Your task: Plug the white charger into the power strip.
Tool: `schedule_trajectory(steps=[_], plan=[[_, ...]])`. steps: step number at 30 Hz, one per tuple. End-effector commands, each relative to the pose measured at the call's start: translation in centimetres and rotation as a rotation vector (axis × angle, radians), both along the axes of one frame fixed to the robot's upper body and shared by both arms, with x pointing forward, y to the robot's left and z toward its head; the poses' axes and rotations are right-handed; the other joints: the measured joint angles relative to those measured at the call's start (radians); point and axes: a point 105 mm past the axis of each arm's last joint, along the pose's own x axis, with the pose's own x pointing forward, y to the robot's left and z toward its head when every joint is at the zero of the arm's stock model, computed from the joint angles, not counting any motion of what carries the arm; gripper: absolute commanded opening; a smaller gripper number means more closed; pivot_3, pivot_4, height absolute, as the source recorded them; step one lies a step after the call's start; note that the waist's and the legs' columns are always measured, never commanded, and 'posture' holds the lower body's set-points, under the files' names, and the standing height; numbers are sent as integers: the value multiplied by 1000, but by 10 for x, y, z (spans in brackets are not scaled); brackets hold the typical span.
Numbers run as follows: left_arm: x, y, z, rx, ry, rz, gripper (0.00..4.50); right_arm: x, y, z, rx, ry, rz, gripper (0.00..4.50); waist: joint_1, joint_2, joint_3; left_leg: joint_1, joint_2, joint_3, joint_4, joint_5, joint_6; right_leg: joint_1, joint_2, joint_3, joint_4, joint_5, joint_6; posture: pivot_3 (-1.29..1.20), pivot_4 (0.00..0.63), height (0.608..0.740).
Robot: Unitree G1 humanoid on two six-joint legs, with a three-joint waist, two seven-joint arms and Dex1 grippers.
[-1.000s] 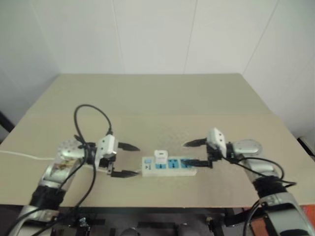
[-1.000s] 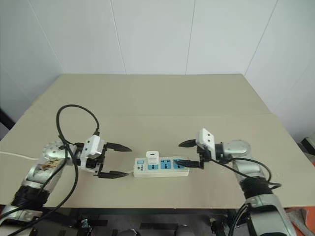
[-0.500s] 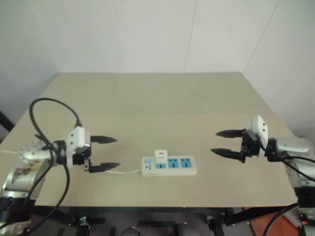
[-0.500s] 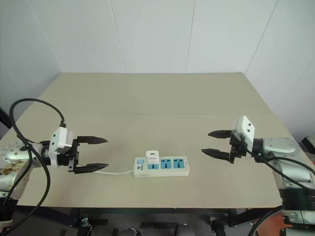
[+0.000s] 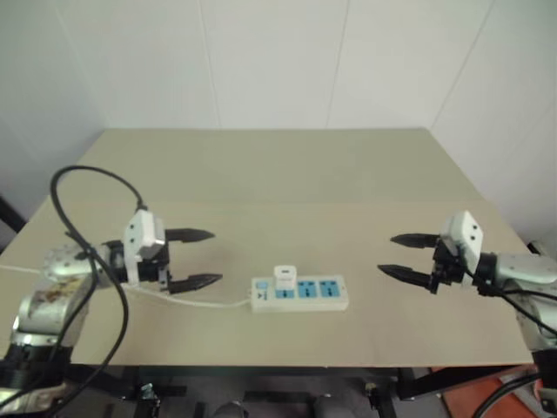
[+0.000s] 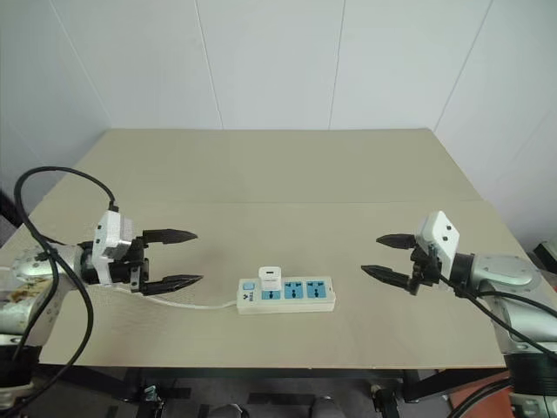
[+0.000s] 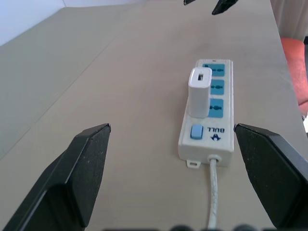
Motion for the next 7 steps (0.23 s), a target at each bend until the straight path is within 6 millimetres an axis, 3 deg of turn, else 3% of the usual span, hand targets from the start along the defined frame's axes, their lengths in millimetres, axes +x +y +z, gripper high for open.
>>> schedule_trajectory(steps=[1, 7], plan=[[-2, -5, 8, 6, -31, -27, 4484, -4, 0, 14, 19, -57, -6, 4145, 0, 0, 0, 0, 0, 0, 0, 0, 0, 0, 0, 0, 0, 0, 0, 0, 150, 740], [2, -7, 10, 4, -36, -34, 4484, -4, 0, 13, 5, -69, -31, 4145, 1, 0, 0, 0, 0, 0, 0, 0, 0, 0, 0, 0, 0, 0, 0, 0, 150, 740]])
